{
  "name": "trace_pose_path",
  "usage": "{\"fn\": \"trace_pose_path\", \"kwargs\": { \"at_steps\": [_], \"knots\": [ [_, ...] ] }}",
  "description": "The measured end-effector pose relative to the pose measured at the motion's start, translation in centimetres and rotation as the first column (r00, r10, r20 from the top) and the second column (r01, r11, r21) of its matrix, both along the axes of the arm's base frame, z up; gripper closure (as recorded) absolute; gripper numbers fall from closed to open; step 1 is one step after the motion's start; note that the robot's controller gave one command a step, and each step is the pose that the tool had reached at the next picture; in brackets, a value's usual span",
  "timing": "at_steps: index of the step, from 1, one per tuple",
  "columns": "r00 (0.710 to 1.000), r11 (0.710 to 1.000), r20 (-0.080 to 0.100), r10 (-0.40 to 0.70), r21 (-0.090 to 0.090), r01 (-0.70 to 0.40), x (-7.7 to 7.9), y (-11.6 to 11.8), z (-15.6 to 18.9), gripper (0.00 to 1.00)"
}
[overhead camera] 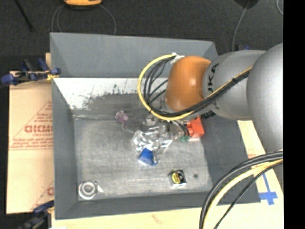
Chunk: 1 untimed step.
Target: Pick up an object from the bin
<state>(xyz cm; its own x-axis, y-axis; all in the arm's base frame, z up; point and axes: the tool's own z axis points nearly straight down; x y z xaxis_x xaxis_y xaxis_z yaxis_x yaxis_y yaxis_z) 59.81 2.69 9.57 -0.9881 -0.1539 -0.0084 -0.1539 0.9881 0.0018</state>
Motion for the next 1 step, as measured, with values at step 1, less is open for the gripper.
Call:
{"fn": "trace_pose_path", "kwargs": {
  "at_steps": [1],
  "knots": [
    [0.998, 0.998, -0.002, -0.058, 0.001, 0.058, -0.16, -0.44, -0.67, 0.0]
  ]
}}
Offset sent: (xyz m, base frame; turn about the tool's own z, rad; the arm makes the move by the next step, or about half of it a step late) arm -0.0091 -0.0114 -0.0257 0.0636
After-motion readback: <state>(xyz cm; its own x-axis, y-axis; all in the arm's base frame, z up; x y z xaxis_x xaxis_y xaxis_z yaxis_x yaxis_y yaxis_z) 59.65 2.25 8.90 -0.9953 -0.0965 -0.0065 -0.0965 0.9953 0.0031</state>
